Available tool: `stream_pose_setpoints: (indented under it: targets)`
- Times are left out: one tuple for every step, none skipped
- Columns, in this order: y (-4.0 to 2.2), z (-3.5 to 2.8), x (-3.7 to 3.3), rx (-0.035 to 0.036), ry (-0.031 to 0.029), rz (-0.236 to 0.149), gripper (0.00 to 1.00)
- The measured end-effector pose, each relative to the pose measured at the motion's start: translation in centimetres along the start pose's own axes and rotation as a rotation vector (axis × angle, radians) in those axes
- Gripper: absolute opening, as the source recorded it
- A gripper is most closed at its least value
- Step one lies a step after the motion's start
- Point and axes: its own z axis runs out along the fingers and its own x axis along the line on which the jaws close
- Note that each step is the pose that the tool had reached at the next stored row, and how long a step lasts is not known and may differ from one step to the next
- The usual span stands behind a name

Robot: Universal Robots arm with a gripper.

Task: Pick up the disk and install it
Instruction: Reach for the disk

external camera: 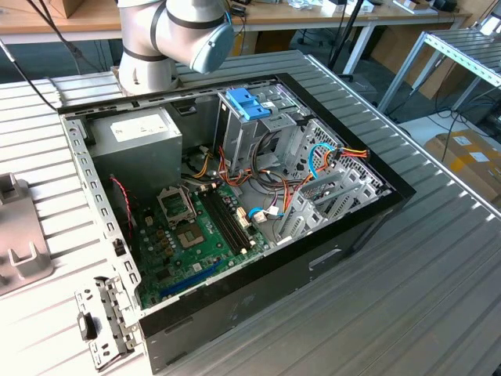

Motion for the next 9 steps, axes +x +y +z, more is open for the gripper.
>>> stream_pose_setpoints:
  targets:
    - [0.0, 0.01, 0.05, 0.0, -0.0001, 0.0, 0.11]
    - [-0.01, 0.01, 0.07, 0.0, 0.0, 0.0, 0.11]
    - [-0.01, 0.01, 0.1, 0.0, 0.0, 0.0, 0.11]
    - [-0.01, 0.01, 0.14, 0.0, 0.0, 0.0, 0.11]
    - [-0.01, 0.01, 0.2, 0.0, 0.0, 0.0, 0.11]
    - [-0.01, 0.01, 0.23, 0.0, 0.0, 0.0, 0.11]
    - [-0.02, 0.02, 0.29, 0.0, 0.0, 0.0, 0.11]
    - [-0.02, 0.02, 0.33, 0.0, 0.0, 0.0, 0.11]
    - [-0.02, 0.02, 0.35, 0.0, 0.0, 0.0, 0.11]
